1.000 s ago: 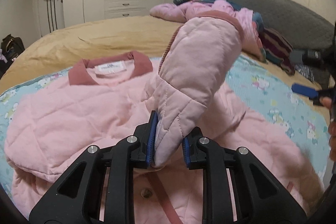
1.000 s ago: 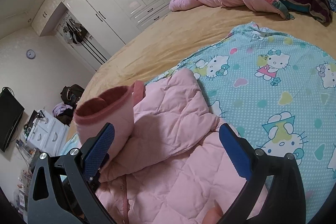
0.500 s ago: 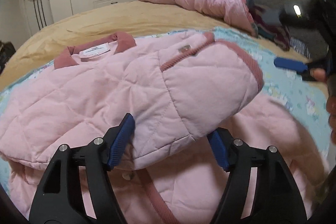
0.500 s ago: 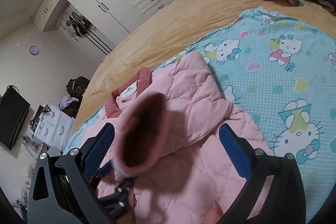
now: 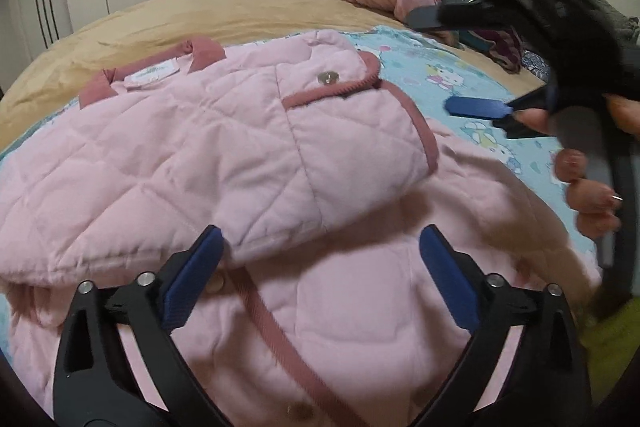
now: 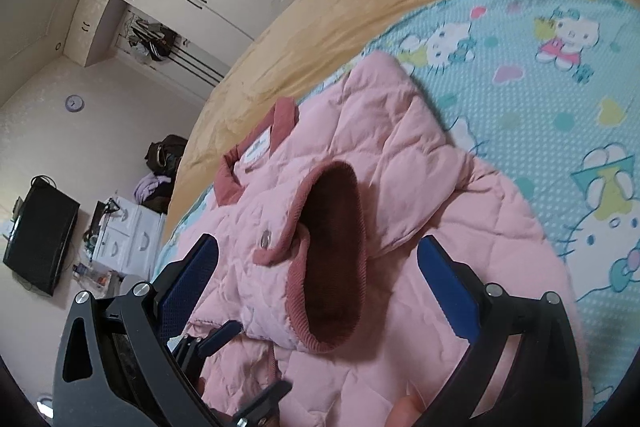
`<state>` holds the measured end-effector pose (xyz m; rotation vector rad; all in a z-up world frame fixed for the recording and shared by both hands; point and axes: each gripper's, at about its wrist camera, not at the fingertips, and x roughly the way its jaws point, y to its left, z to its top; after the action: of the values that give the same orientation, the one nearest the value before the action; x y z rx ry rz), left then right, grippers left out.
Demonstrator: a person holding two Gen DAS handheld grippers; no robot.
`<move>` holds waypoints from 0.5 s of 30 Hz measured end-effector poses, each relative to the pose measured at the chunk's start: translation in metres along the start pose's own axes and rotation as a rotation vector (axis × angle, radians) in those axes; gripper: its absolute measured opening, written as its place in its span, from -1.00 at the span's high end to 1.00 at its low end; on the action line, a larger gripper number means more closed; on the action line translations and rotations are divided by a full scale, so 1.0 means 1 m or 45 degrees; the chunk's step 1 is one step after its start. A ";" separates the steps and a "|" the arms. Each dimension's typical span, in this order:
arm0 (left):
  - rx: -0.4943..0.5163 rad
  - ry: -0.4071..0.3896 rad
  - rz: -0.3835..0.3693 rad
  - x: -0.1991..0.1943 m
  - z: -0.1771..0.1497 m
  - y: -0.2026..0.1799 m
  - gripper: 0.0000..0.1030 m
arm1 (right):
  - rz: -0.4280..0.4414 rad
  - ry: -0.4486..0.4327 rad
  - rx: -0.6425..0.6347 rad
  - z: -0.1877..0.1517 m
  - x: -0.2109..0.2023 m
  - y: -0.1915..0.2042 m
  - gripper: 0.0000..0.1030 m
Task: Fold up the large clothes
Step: 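Lay the held sleeve across the jacket front with the left tool and release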
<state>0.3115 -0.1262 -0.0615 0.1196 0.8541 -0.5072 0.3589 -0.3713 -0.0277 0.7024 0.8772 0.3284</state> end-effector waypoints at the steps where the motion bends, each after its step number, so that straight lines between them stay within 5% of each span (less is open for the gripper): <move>1: -0.008 0.002 -0.006 -0.004 -0.002 0.002 -0.82 | 0.004 0.019 0.004 -0.001 0.004 0.000 -0.92; 8: -0.116 -0.056 0.034 -0.060 -0.014 0.043 -0.82 | 0.061 0.166 0.034 -0.010 0.034 0.002 -0.92; 15: -0.307 -0.164 0.191 -0.124 -0.025 0.123 -0.82 | 0.106 0.196 0.095 -0.020 0.043 0.007 -0.92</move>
<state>0.2853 0.0360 0.0024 -0.0695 0.7670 -0.2654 0.3692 -0.3346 -0.0572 0.7921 1.0117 0.4298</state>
